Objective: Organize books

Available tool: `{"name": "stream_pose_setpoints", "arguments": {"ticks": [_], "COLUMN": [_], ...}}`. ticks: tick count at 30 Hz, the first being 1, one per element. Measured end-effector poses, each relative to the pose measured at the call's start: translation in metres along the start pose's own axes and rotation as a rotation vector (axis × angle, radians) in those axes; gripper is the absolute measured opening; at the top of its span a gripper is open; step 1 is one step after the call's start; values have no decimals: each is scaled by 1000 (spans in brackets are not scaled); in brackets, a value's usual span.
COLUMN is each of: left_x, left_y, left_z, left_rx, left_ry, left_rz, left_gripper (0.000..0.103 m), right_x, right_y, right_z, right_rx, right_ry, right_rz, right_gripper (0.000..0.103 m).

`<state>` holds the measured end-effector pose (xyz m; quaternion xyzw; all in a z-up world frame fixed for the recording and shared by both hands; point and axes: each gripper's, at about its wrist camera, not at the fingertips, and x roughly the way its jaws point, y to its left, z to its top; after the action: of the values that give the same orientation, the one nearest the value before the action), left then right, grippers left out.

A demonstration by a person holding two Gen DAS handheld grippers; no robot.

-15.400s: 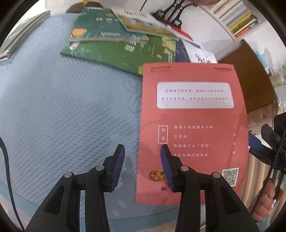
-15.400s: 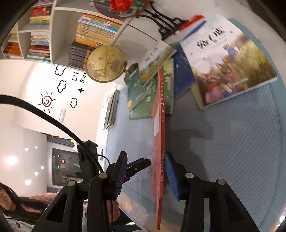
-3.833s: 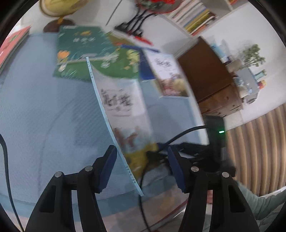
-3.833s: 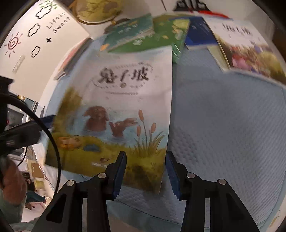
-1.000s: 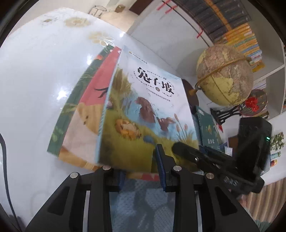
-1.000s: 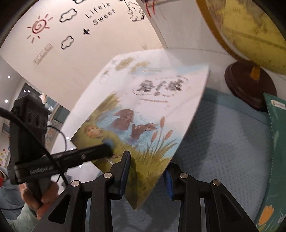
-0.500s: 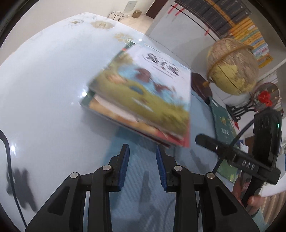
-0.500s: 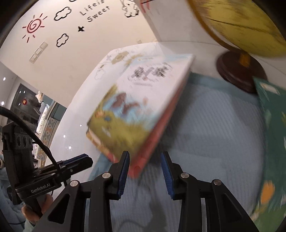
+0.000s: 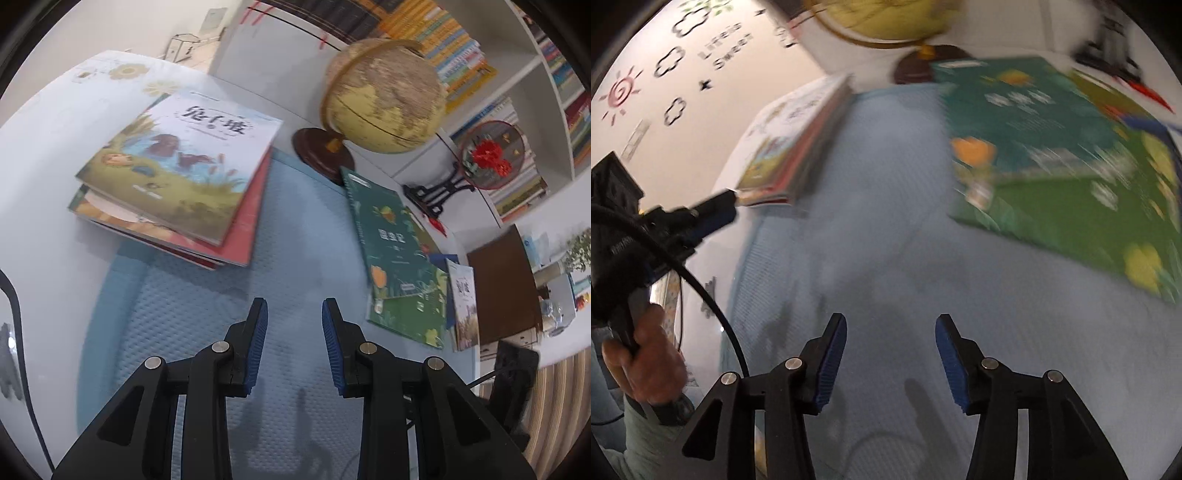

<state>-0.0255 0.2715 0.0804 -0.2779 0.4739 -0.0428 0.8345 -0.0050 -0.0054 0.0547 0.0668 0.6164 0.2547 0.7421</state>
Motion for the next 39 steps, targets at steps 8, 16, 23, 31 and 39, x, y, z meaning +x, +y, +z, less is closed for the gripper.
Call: {"name": "stream_pose_setpoints", "arguments": {"ticks": [8, 16, 23, 31, 39], "left_x": [7, 27, 43, 79, 115], "left_y": [-16, -60, -121, -183, -198], "left_z": [-10, -28, -49, -72, -68], "left_rx": [1, 72, 143, 181, 167], "left_ry": [28, 78, 92, 109, 122], "left_rz": [-58, -59, -45, 1, 46], "left_gripper": [31, 43, 65, 65, 63], "right_x": [-25, -46, -66, -111, -149], "right_y": [-35, -48, -90, -164, -220], "right_z": [-22, -40, -46, -49, -16], "right_rx": [146, 134, 153, 193, 186], "right_ry": [-6, -38, -36, -69, -154], "right_rz": [5, -33, -2, -10, -21], "right_gripper": [49, 55, 55, 55, 56]}}
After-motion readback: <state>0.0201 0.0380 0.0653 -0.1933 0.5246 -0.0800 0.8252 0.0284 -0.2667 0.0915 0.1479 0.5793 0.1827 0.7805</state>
